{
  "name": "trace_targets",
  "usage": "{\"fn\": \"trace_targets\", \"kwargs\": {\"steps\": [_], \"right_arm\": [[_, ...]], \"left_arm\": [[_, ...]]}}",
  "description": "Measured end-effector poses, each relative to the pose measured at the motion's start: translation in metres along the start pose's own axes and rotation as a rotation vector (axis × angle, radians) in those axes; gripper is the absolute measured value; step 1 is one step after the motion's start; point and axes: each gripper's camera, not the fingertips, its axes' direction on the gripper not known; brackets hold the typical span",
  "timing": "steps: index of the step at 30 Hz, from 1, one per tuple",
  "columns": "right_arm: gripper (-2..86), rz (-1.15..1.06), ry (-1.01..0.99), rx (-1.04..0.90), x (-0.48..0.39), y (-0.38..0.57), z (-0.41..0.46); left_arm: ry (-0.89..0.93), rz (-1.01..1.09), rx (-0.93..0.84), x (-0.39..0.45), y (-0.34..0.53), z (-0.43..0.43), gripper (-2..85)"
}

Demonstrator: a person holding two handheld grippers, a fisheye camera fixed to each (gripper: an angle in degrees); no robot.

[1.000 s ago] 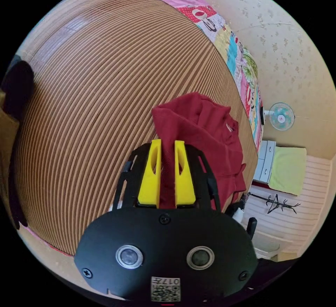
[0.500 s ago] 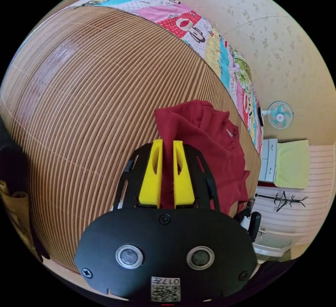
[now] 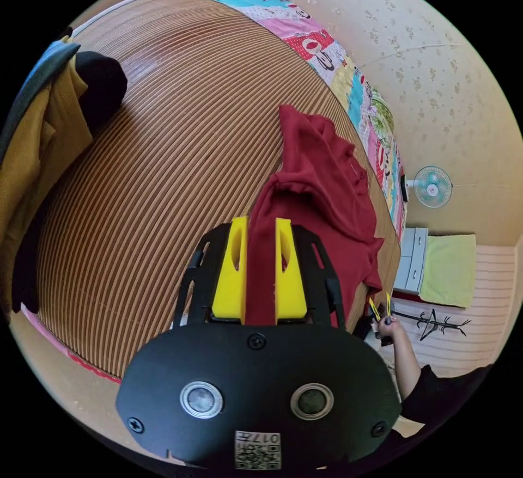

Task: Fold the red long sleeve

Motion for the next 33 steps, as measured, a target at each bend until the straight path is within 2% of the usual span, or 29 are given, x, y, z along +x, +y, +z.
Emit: {"fn": "trace_targets", "kwargs": {"steps": [2, 5, 8, 9, 12, 14, 15, 17, 19, 20, 22, 24, 27, 31, 33], "right_arm": [[9.6, 0.086, 0.056, 0.008, -0.002, -0.010, 0.008], [5.8, -0.021, 0.111, 0.068, -0.031, -0.007, 0.015], [3.9, -0.492, 0.229, 0.132, -0.135, 0.056, 0.035], [3.8, -0.589, 0.237, 0.123, -0.152, 0.078, 0.042], [3.3, -1.083, 0.261, 0.032, -0.211, 0.220, 0.091], [3.0, -1.306, 0.252, -0.069, -0.203, 0.334, 0.142], [2.9, -1.331, 0.240, -0.117, -0.194, 0.358, 0.157], [2.7, -1.358, 0.230, -0.350, -0.152, 0.417, 0.212], [2.2, -1.402, 0.387, -0.723, -0.065, 0.477, 0.289], [1.9, -1.354, 0.526, -0.832, -0.018, 0.493, 0.314], [1.8, -1.222, 0.668, -0.893, 0.039, 0.500, 0.326], [1.5, -1.142, 0.628, -0.920, 0.072, 0.497, 0.313], [1.4, -1.045, 0.548, -0.892, 0.096, 0.476, 0.284], [1.9, -1.078, 0.577, -0.637, 0.076, 0.434, 0.257], [2.3, -1.132, 0.592, -0.504, 0.058, 0.418, 0.255]], "left_arm": [[0.007, -0.032, 0.003, -0.004, 0.007, -0.001, 7.9], [0.030, -0.065, 0.003, -0.006, 0.013, -0.002, 7.8], [0.026, -0.024, 0.004, 0.005, 0.011, -0.008, 7.4], [0.020, 0.010, 0.016, 0.012, 0.011, -0.012, 7.3], [0.008, 0.104, 0.034, 0.030, 0.012, -0.019, 7.1], [0.005, 0.154, 0.036, 0.039, 0.014, -0.019, 7.1], [0.005, 0.170, 0.039, 0.043, 0.016, -0.017, 7.2], [0.027, 0.173, 0.042, 0.045, 0.018, -0.015, 7.6], [0.067, 0.151, 0.055, 0.042, 0.018, -0.014, 7.8], [0.102, 0.140, 0.076, 0.040, 0.017, -0.017, 8.0], [0.149, 0.125, 0.120, 0.036, 0.012, -0.022, 8.3], [0.183, 0.123, 0.161, 0.032, 0.000, -0.028, 8.8], [0.141, 0.125, 0.197, 0.029, -0.021, -0.029, 9.9], [0.111, 0.131, 0.246, 0.024, -0.053, -0.026, 11.0], [0.014, 0.108, 0.198, 0.020, -0.079, -0.011, 11.7]]}}
